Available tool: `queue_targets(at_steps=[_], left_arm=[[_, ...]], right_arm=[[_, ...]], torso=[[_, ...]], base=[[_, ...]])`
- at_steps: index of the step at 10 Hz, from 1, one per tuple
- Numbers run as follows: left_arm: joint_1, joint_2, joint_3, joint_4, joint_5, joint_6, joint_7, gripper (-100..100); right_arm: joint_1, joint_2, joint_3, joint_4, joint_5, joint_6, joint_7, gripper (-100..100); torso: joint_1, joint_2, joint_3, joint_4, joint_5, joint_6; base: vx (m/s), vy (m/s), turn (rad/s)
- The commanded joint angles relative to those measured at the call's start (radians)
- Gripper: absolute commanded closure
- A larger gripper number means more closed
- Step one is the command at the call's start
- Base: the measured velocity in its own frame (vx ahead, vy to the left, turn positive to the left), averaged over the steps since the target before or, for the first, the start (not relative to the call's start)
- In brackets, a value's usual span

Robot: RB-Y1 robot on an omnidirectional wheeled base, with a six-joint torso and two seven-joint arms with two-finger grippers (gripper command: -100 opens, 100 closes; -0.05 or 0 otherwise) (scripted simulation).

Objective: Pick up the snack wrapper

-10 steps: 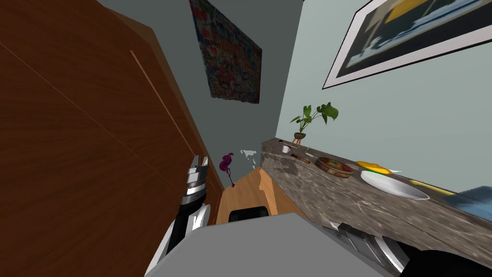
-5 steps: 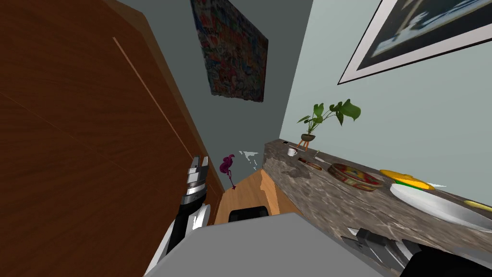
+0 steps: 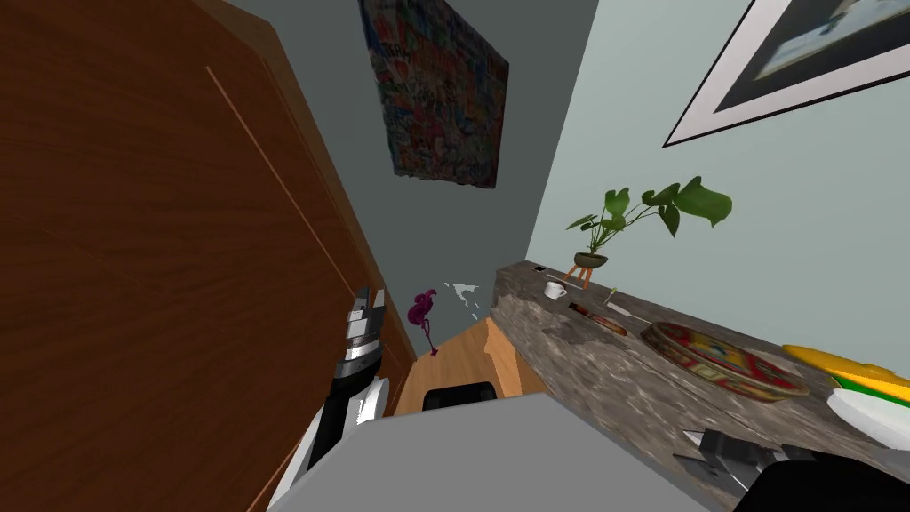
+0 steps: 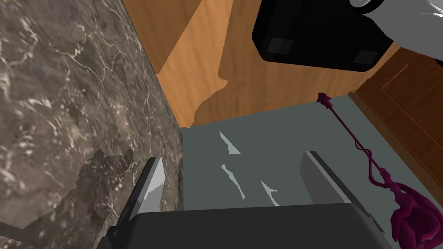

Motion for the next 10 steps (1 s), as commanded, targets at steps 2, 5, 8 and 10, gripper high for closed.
queue_targets(at_steps=[2, 5, 8, 10], left_arm=[[0.000, 0.000, 0.000, 0.000, 0.000, 0.000, 0.000, 0], [0.000, 0.000, 0.000, 0.000, 0.000, 0.000, 0.000, 0], [0.000, 0.000, 0.000, 0.000, 0.000, 0.000, 0.000, 0], [0.000, 0.000, 0.000, 0.000, 0.000, 0.000, 0.000, 0]], right_arm=[[0.047, -0.030, -0.020, 0.002, -0.011, 0.016, 0.023, -100], [0.030, -0.096, 0.027, 0.114, 0.037, 0.040, 0.062, -100], [0.010, -0.125, 0.072, 0.190, 0.080, 0.059, 0.095, -100], [-0.007, -0.111, 0.111, 0.221, 0.111, 0.068, 0.119, -100]], torso=[[-0.001, 0.001, 0.000, 0.000, 0.000, 0.001], [-0.004, 0.002, 0.001, 0.000, -0.001, 0.000], [-0.008, -0.006, -0.004, -0.002, -0.002, 0.000], [-0.007, -0.002, -0.002, -0.001, -0.002, 0.001]], base=[[0.123, -0.045, 0.025], [0.183, -0.096, 0.207], [0.268, -0.162, 0.190], [0.209, -0.150, 0.218]])
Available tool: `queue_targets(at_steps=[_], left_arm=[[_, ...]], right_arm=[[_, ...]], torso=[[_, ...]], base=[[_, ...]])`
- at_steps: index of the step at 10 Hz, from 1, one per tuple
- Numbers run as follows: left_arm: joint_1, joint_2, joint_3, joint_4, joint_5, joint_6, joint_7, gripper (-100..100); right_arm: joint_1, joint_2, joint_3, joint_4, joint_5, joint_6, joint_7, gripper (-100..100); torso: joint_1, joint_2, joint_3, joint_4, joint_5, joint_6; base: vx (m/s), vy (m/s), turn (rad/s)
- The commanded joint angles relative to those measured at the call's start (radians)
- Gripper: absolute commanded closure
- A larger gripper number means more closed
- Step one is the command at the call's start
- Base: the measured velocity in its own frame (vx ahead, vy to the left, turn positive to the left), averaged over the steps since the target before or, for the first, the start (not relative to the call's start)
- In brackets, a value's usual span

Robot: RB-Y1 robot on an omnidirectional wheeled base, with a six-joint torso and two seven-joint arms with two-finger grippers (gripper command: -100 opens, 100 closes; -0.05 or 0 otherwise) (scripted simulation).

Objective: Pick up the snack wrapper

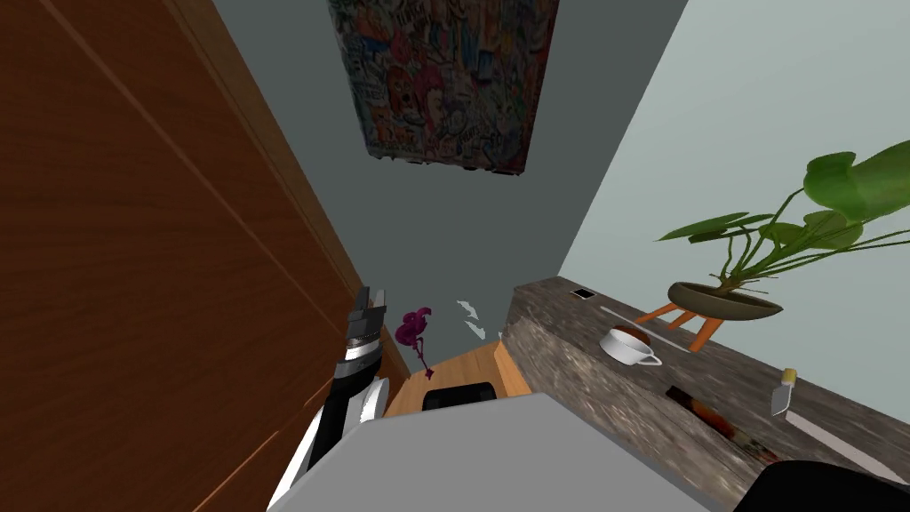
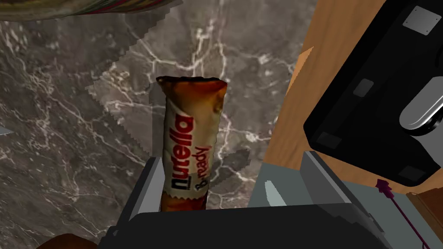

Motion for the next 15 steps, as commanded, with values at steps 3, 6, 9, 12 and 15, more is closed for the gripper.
queue_targets(at_steps=[3, 6, 9, 12, 15], left_arm=[[0.000, 0.000, 0.000, 0.000, 0.000, 0.000, 0.000, 0], [0.000, 0.000, 0.000, 0.000, 0.000, 0.000, 0.000, 0], [0.000, 0.000, 0.000, 0.000, 0.000, 0.000, 0.000, 0], [0.000, 0.000, 0.000, 0.000, 0.000, 0.000, 0.000, 0], [0.000, 0.000, 0.000, 0.000, 0.000, 0.000, 0.000, 0]], right_arm=[[-0.013, 0.011, 0.020, 0.006, 0.016, 0.004, 0.008, 0], [-0.027, 0.076, 0.030, 0.020, 0.030, 0.036, 0.025, -100], [-0.026, 0.083, 0.031, 0.014, 0.031, 0.047, 0.026, 100], [-0.025, 0.083, 0.031, 0.014, 0.030, 0.046, 0.024, 100], [-0.022, 0.051, 0.026, 0.015, 0.025, 0.024, 0.019, 100]], torso=[[0.006, 0.007, 0.004, 0.001, 0.001, 0.001], [0.010, 0.016, 0.009, 0.004, 0.002, 0.002], [0.011, 0.016, 0.009, 0.004, 0.003, 0.002], [0.012, 0.016, 0.009, 0.004, 0.003, 0.001], [0.012, 0.016, 0.009, 0.004, 0.003, 0.001]], base=[[0.100, -0.078, 0.060], [0.000, -0.034, 0.057], [-0.003, -0.015, 0.023], [0.000, 0.000, 0.000], [0.002, 0.007, -0.027]])
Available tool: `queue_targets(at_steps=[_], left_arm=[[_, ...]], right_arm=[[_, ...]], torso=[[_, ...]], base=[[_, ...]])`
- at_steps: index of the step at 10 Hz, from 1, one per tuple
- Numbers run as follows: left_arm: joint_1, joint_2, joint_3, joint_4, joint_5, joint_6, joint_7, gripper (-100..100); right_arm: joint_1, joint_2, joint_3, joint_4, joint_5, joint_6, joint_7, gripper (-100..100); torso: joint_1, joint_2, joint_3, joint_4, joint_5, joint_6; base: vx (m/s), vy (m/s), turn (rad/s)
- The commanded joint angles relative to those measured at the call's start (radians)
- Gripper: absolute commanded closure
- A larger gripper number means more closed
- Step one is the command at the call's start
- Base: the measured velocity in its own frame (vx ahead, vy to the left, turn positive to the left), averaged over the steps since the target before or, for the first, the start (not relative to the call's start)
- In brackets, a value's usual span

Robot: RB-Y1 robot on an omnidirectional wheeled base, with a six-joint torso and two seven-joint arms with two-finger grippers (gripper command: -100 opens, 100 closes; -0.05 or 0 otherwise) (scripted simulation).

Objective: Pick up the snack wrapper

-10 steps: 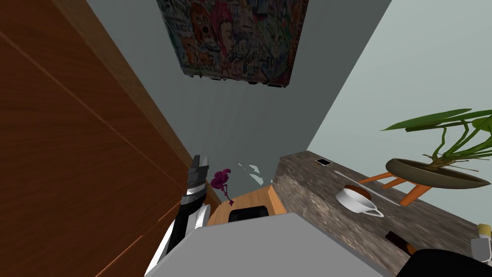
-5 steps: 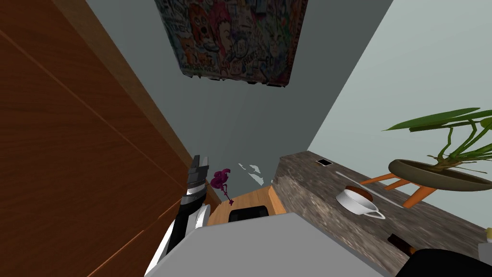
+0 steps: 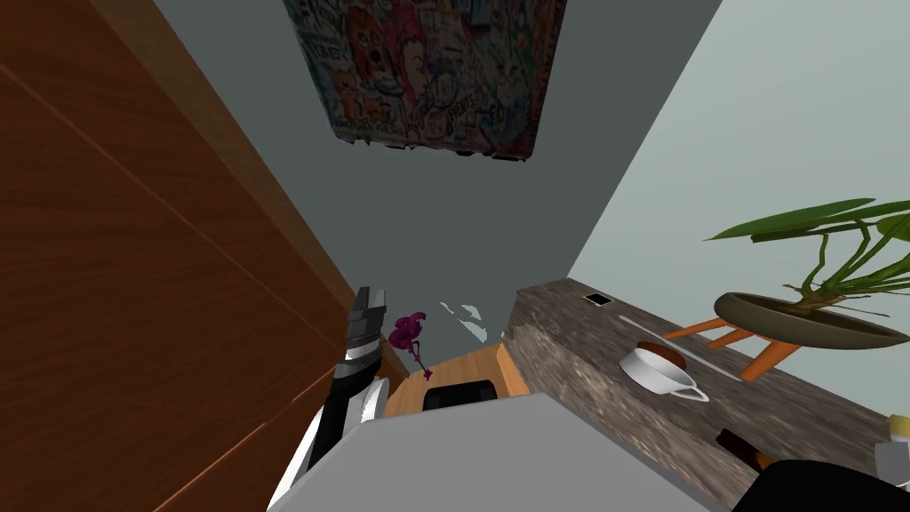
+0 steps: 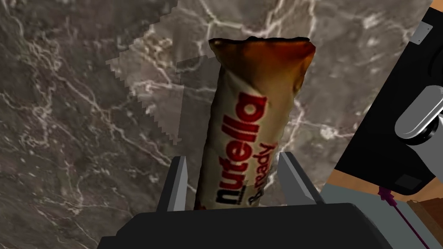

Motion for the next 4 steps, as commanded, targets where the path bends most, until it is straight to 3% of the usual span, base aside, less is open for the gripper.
queue_targets(at_steps=[1, 2, 3, 4], left_arm=[[0.000, 0.000, 0.000, 0.000, 0.000, 0.000, 0.000, 0], [0.000, 0.000, 0.000, 0.000, 0.000, 0.000, 0.000, 0], [0.000, 0.000, 0.000, 0.000, 0.000, 0.000, 0.000, 0], [0.000, 0.000, 0.000, 0.000, 0.000, 0.000, 0.000, 0]], right_arm=[[0.000, -0.030, -0.002, 0.001, -0.003, -0.022, -0.010, 100], [0.003, -0.046, -0.005, -0.003, -0.007, -0.030, -0.014, 100], [-0.013, -0.032, 0.003, 0.012, 0.003, -0.031, -0.013, 100], [-0.012, -0.034, 0.002, 0.010, 0.002, -0.033, -0.014, 0]], torso=[[0.000, 0.000, 0.000, 0.000, 0.000, 0.000], [0.001, 0.000, 0.000, 0.000, 0.000, 0.000], [0.003, 0.000, 0.000, 0.000, 0.000, 0.000], [0.001, 0.000, 0.000, 0.000, 0.000, 0.000]], base=[[-0.002, 0.039, -0.077], [-0.003, 0.048, -0.045], [-0.001, 0.022, -0.008], [0.000, 0.000, 0.000]])
